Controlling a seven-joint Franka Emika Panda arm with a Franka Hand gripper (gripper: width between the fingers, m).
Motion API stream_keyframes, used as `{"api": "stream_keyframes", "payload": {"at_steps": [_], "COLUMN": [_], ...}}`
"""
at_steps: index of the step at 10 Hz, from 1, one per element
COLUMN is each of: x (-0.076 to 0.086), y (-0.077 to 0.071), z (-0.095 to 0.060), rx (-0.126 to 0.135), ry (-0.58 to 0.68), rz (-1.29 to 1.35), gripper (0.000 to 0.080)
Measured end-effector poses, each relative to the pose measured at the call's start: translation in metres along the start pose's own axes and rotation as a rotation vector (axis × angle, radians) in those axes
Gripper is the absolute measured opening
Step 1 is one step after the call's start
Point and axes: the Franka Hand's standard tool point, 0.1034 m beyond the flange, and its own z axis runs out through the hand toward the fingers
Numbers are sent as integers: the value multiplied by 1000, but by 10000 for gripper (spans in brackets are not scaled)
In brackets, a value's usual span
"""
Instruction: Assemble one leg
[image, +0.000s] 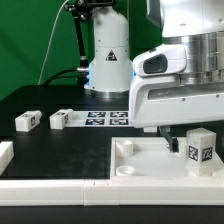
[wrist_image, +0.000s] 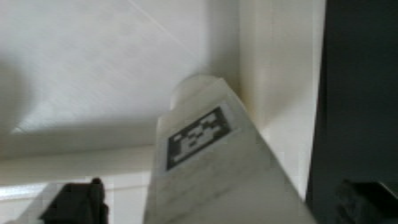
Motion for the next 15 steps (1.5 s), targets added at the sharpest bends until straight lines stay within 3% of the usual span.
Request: {"api": "stream_keyframes", "payload": {"at_steps": [1,2,3,4,6,9,15], "x": [0,0,0,0,0,2,-2], "y": [2,1,1,2,2,7,24], "z": [0,0,0,0,0,-1,-1], "rx": [-5,-5,-6,-6,-6,-2,-37], "ry": [0,0,0,0,0,5,16], "rz": [-52,-20,-20,-11,23,339,777], "gripper": [541,365,365,290,290,290,307]}}
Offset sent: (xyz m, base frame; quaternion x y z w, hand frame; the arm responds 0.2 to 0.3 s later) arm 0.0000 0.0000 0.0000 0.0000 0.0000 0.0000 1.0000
